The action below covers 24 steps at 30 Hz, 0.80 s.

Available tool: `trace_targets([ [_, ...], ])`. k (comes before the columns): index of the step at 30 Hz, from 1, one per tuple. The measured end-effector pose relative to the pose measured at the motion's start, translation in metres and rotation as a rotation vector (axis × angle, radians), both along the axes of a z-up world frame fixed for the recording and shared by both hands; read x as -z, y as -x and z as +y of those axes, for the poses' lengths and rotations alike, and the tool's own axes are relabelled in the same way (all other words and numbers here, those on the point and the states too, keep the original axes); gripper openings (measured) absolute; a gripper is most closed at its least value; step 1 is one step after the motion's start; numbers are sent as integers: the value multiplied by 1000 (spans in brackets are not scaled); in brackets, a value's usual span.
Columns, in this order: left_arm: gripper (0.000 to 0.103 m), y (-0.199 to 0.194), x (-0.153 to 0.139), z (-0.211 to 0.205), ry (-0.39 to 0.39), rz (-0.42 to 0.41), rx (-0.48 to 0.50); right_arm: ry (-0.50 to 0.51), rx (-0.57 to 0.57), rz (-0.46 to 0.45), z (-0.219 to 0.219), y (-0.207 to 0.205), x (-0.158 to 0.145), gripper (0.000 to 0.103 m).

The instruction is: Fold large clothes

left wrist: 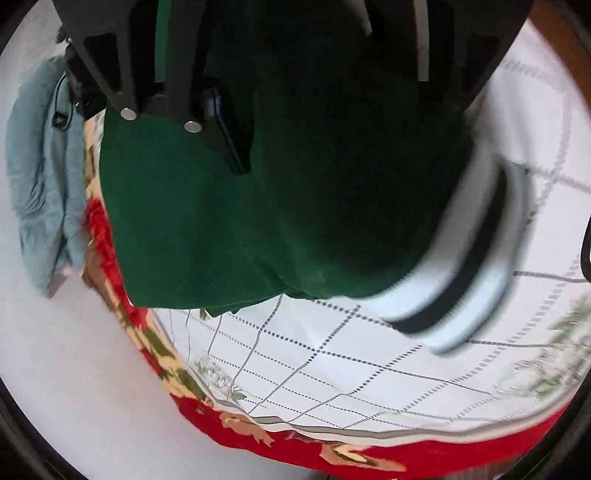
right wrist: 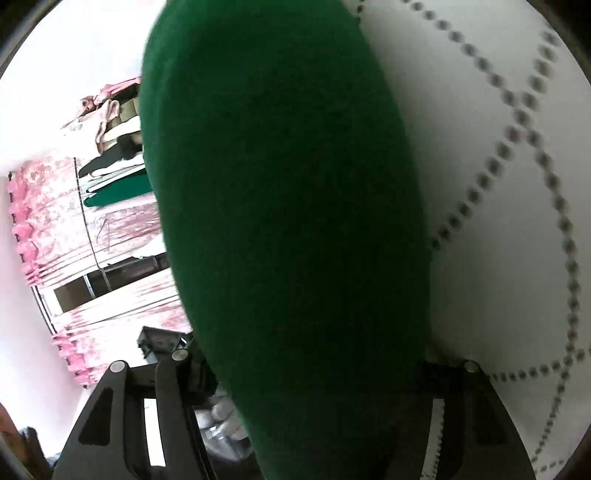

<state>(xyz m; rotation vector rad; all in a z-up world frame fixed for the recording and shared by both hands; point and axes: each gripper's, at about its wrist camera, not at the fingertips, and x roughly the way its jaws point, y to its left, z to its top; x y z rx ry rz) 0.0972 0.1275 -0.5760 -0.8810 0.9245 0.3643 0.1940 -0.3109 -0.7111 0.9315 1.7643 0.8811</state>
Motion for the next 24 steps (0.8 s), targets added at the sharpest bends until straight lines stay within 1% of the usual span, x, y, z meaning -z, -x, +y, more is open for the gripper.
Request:
trace_targets([
  [1, 48, -6, -1, 1, -11, -17, -12, 6, 6, -7, 0, 3, -1, 68],
  [3, 24, -11, -8, 1, -45, -32, -24, 23, 34, -35, 0, 9, -6, 61],
  [4, 20, -13, -16, 3, -63, -38, -33, 27, 47, -66, -5, 12, -13, 49],
  [5, 17, -14, -24, 4, -66, -48, -39, 28, 54, -81, -3, 13, -19, 40],
  [6, 16, -15, -30, 4, -74, -53, -41, 26, 69, -93, -7, 12, -27, 38],
  [7, 15, -17, -44, 2, -98, -59, -34, 27, 75, -118, -11, 12, -38, 34],
  [8, 14, -20, -55, -1, -124, -68, -20, 27, 81, -148, -17, 13, -53, 32],
  [10, 14, -27, -75, -5, -160, -77, 3, 19, 94, -181, -25, 7, -77, 31],
  [11, 14, -31, -89, -7, -169, -86, 16, 15, 103, -202, -32, 6, -91, 31],
  [14, 13, -46, -113, -11, -188, -90, 42, 10, 105, -248, -48, -6, -129, 30],
  [15, 13, -52, -124, -14, -193, -93, 51, 4, 103, -257, -48, -26, -144, 30],
  [17, 13, -64, -138, -16, -199, -98, 71, 5, 102, -282, -56, -43, -172, 30],
  [19, 13, -83, -156, -20, -203, -113, 100, 10, 108, -309, -56, -57, -199, 30],
  [20, 13, -88, -160, -20, -204, -120, 107, 10, 113, -320, -51, -75, -213, 30],
  [23, 13, -126, -175, -19, -192, -148, 149, 21, 145, -354, -61, -107, -240, 30],
  [24, 13, -138, -177, -18, -183, -160, 164, 26, 158, -364, -54, -125, -252, 30],
])
